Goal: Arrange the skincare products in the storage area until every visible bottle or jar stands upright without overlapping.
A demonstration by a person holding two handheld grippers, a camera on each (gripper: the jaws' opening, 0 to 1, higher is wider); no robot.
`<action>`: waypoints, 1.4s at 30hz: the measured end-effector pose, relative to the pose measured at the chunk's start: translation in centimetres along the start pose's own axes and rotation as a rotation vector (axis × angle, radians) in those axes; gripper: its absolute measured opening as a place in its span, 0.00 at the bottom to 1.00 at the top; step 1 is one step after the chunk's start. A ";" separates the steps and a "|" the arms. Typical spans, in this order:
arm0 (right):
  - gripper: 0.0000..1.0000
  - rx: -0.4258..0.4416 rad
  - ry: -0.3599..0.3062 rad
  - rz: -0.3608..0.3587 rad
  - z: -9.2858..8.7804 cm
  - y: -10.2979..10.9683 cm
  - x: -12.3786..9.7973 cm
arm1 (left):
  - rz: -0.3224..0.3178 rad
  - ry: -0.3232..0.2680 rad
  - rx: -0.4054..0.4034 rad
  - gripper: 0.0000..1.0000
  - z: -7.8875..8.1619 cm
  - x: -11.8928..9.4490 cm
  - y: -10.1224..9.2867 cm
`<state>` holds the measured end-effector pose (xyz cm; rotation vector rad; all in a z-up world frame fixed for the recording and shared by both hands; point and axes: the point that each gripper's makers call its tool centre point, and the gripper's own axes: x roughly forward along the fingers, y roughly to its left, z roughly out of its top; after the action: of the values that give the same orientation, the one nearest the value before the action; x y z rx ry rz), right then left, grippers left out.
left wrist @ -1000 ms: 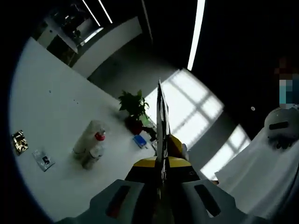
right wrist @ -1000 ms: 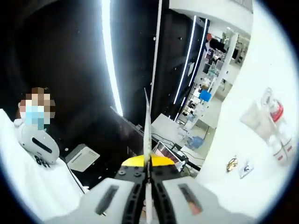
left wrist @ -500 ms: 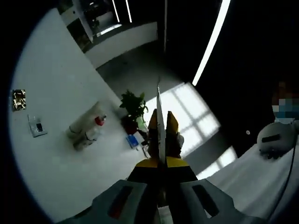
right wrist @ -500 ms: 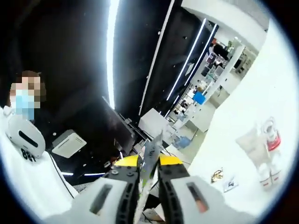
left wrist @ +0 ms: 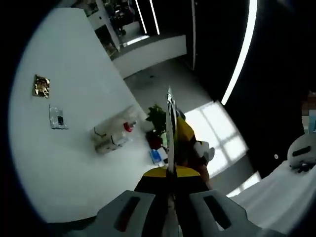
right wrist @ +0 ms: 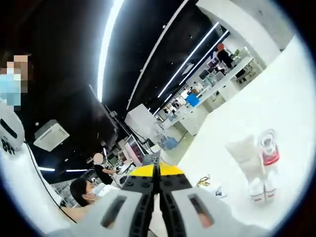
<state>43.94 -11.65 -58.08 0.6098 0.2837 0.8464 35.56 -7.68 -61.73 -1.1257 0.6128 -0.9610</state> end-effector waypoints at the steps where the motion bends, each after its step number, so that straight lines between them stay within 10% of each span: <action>1: 0.01 -0.020 0.027 -0.025 -0.6 -0.5 -0.1 | 0.008 0.010 -0.008 0.00 -0.3 -0.1 0.3; 18: 0.02 -0.296 0.429 -0.222 -9.9 -5.6 0.7 | 0.277 0.076 -0.255 0.00 -4.4 -1.9 8.2; 42: 0.01 -0.502 0.725 -0.445 -16.6 -14.9 2.8 | 0.483 0.119 -0.450 0.00 -4.6 -0.5 17.6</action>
<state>47.18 -10.58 -80.32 -0.2519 0.8008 0.6401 37.28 -7.30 -79.79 -1.2349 1.1777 -0.4817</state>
